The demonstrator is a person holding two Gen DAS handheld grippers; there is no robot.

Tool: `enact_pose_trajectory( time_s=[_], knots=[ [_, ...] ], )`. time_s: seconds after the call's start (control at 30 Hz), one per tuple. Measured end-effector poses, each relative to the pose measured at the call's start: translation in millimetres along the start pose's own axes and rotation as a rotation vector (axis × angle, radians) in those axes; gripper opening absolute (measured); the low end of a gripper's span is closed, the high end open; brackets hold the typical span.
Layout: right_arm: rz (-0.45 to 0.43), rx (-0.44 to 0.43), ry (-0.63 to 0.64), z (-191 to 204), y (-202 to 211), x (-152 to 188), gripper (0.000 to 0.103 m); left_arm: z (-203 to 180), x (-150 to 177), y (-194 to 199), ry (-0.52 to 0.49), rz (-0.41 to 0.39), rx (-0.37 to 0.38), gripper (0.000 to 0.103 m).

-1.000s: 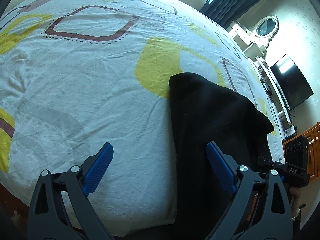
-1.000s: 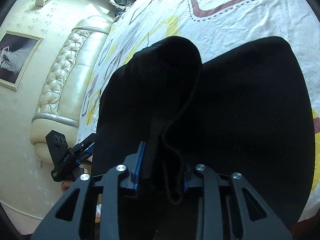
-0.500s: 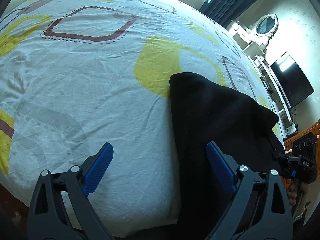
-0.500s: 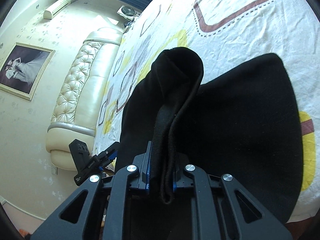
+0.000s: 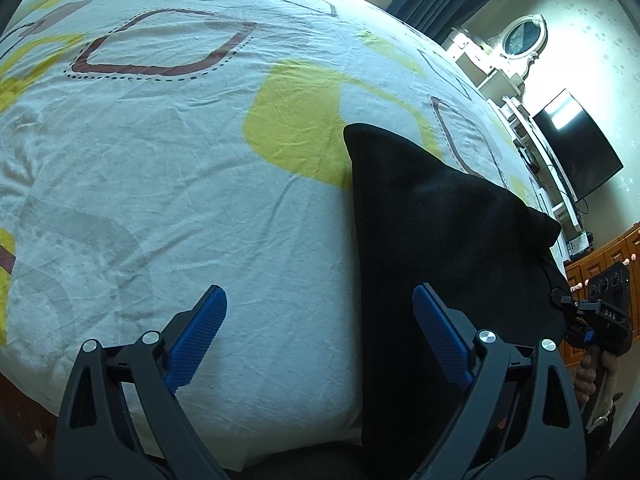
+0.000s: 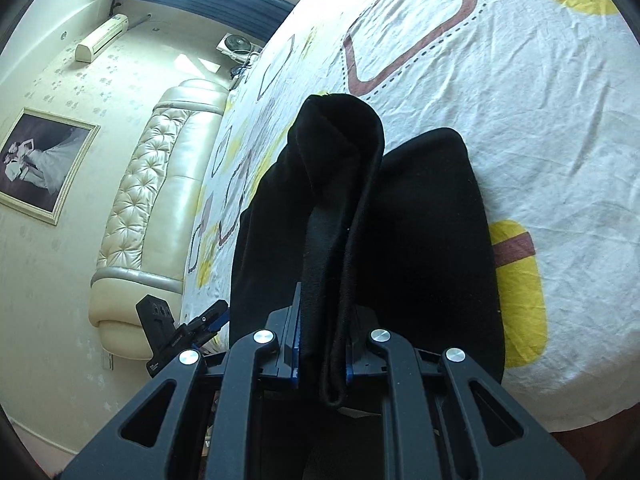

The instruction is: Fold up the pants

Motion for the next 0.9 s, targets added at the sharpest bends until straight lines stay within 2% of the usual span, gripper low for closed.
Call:
enact_pose_trajectory(
  time_s=[0.5, 0.9],
  knots=[
    [0.002, 0.029, -0.035, -16.9, 5.9, 0.6, 0.015, -18.3, 9.8, -5.3, -0.041, 0.04, 0.084, 0.094],
    [-0.002, 0.07, -0.077, -34.6, 10.7, -3.1, 0.015, -31.0, 17.1, -11.0, -0.068, 0.067, 0.122, 0.094]
  ],
)
Point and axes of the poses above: each gripper's, at about its wrist camera, not at the fingertips, and y roughly against the way its jaws point, z to its left, x to its underside, the point moved 1 cm from there along -y, roughly the way its jaws point, and after that the axes turned 2 degrees about -z, right-handed, at the moved point
